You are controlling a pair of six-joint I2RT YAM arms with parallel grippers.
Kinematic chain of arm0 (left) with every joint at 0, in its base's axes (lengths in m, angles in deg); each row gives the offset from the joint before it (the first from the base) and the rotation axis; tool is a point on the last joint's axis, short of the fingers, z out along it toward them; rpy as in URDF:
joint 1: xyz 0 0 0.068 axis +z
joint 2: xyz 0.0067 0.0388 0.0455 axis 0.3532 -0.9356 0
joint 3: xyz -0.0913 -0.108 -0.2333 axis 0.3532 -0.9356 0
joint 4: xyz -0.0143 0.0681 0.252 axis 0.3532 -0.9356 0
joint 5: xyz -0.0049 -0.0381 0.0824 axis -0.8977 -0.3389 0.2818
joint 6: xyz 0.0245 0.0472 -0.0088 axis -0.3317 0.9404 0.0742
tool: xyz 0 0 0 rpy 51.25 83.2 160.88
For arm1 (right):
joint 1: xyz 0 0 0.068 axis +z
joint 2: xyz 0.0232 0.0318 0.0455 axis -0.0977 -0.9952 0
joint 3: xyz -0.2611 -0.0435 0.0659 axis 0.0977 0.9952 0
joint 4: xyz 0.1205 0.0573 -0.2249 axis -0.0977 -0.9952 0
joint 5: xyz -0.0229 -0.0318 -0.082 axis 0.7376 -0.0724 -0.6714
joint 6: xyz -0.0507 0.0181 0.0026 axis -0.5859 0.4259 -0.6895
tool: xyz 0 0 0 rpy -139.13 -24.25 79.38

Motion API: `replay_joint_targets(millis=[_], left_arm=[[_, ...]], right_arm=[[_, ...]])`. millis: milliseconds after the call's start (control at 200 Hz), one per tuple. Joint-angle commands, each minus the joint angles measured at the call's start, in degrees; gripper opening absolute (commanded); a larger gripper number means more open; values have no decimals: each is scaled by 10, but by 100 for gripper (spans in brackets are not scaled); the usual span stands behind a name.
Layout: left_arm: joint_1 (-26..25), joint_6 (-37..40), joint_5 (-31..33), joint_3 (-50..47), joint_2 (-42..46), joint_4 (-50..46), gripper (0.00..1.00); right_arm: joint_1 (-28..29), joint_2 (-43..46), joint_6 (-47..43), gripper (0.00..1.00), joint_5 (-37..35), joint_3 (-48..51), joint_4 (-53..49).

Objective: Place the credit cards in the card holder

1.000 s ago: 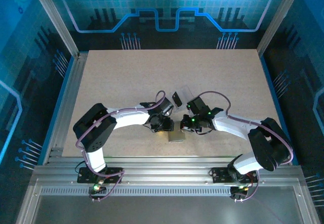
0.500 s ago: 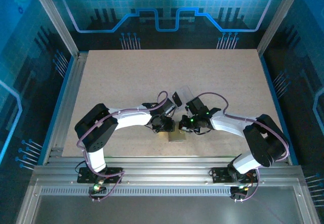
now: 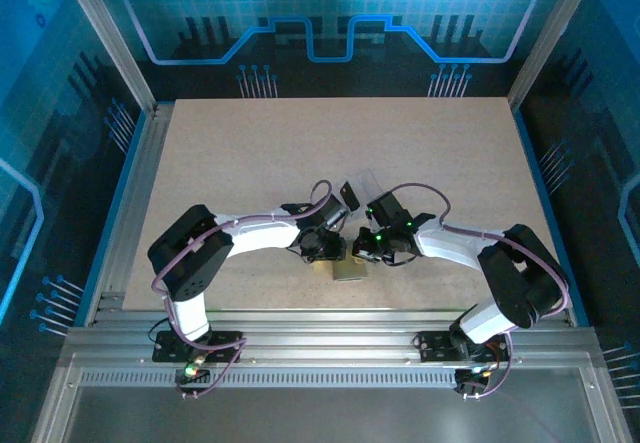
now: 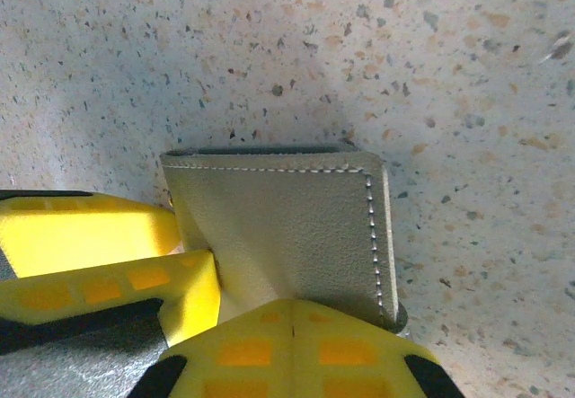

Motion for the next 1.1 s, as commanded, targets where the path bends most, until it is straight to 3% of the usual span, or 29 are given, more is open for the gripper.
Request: replay_joint_targets(millis=[0, 1096], left_arm=[[-37, -7, -46, -34, -89, 62, 44], [-38, -17, -50, -50, -90, 80, 45]], right_arm=[[5, -21, 8, 0, 14, -8, 17], [-24, -23, 10, 0, 34, -22, 15]])
